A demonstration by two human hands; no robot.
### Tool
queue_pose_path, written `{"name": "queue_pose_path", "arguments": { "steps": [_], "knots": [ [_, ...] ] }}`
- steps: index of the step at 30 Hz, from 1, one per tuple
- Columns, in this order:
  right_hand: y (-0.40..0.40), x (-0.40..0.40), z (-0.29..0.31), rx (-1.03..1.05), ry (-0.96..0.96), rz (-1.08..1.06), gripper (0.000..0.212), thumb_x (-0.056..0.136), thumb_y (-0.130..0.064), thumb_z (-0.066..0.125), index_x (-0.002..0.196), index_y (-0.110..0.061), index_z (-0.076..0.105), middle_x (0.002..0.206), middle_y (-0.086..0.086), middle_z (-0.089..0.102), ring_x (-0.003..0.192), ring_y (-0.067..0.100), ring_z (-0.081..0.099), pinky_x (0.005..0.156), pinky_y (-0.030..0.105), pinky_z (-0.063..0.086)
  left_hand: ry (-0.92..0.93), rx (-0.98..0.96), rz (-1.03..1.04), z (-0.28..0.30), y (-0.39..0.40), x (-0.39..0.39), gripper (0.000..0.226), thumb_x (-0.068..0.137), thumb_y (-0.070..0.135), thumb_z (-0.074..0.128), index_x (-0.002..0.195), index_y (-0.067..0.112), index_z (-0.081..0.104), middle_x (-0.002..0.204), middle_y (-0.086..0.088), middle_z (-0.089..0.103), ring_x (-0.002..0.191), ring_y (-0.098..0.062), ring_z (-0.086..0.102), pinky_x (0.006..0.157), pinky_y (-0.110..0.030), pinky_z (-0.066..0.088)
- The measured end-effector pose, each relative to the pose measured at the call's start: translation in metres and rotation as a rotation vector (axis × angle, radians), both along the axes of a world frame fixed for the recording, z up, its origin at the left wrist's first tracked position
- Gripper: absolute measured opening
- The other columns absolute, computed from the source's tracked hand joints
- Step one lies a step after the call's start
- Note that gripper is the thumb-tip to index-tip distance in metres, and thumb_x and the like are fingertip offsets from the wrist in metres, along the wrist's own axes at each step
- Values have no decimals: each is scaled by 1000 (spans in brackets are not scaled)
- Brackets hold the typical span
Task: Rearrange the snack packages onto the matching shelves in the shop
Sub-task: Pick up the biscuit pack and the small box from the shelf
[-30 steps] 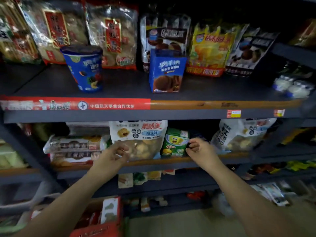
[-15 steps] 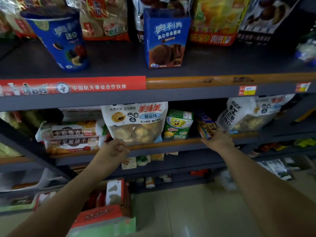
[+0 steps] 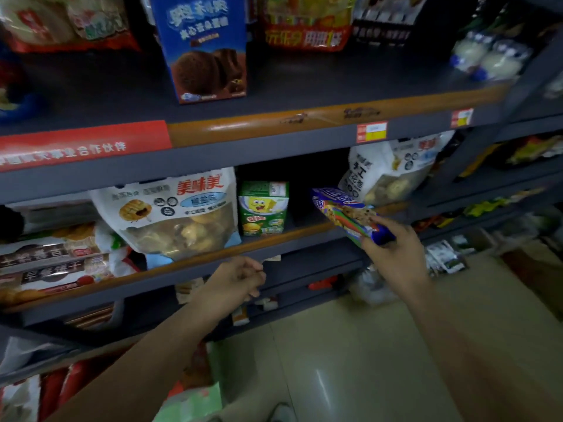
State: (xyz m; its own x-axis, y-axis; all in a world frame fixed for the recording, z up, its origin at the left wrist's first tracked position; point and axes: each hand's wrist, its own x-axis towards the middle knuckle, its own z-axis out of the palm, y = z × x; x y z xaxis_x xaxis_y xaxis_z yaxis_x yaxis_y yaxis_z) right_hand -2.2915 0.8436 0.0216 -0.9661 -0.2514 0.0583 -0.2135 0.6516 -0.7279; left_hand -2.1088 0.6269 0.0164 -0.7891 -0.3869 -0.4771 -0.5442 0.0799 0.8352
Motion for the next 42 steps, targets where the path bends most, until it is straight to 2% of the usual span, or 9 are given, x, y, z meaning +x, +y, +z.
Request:
{"name": "queue_pose_path", "arguments": {
  "steps": [4, 7, 9, 12, 15, 22, 29, 35, 42],
  "knots": [
    [51, 35, 6, -177, 92, 37, 51, 72, -3, 77, 116, -26, 64, 114, 7, 55, 91, 1, 58, 80, 13, 47, 12, 308, 16, 6, 44, -24, 18, 92, 24, 57, 106, 13, 56, 93, -7, 69, 73, -19, 65, 74, -31, 53],
    [75, 61, 2, -304, 49, 157, 63, 70, 7, 77, 112, -38, 65, 114, 7, 53, 102, 12, 62, 85, 24, 53, -38, 620, 69, 5, 72, -35, 30, 87, 35, 60, 109, 16, 52, 107, -12, 67, 92, -31, 67, 88, -43, 51],
    [81, 76, -2, -350, -21, 240, 65, 68, 8, 78, 112, -39, 65, 117, 5, 51, 107, 14, 61, 86, 22, 53, -72, 780, 100, 5, 84, -39, 36, 83, 43, 59, 107, 17, 54, 116, -16, 63, 104, -36, 64, 91, -46, 49],
    [73, 96, -7, -382, -136, 378, 57, 65, -4, 76, 111, -36, 65, 115, -9, 47, 107, 7, 60, 87, 17, 51, -63, 918, 199, 4, 92, -34, 38, 79, 44, 61, 101, 12, 60, 105, -17, 69, 91, -31, 68, 78, -40, 56],
    [53, 105, -9, -339, -223, 504, 53, 64, -21, 72, 114, -35, 62, 113, -19, 45, 108, 3, 58, 87, 16, 50, -21, 938, 397, -2, 86, -19, 21, 83, 26, 65, 93, 8, 60, 79, -14, 72, 70, -26, 70, 60, -35, 59],
    [-14, 76, 3, 18, -321, 781, 93, 60, -60, 76, 138, -51, 27, 136, -22, 34, 125, -6, 41, 98, 10, 38, 37, 865, 715, -24, 31, 36, 38, 78, 17, 71, 111, 8, 54, 101, -19, 68, 89, -32, 67, 60, -40, 56],
    [-133, 10, 21, 230, 57, 606, 96, 79, -31, 75, 152, -21, 14, 153, 6, 20, 140, 24, 27, 109, 28, 25, 180, 788, 907, -35, -3, 87, 76, 58, 20, 78, 127, 12, 49, 110, -17, 68, 93, -31, 69, 55, -34, 57],
    [-181, -8, 7, 369, 53, 572, 87, 81, -27, 73, 150, -17, 21, 150, 15, 26, 134, 33, 36, 107, 35, 33, 262, 721, 923, -38, -9, 115, 48, 73, 16, 72, 117, 11, 54, 95, -13, 74, 81, -27, 72, 59, -34, 58],
    [-157, 0, 14, 165, 178, 562, 63, 77, -20, 78, 133, -10, 49, 127, 17, 50, 117, 31, 51, 94, 31, 40, 281, 694, 889, -45, -7, 124, 50, 73, 14, 71, 120, 12, 53, 107, -14, 71, 101, -34, 66, 96, -52, 47]
  ]
}}
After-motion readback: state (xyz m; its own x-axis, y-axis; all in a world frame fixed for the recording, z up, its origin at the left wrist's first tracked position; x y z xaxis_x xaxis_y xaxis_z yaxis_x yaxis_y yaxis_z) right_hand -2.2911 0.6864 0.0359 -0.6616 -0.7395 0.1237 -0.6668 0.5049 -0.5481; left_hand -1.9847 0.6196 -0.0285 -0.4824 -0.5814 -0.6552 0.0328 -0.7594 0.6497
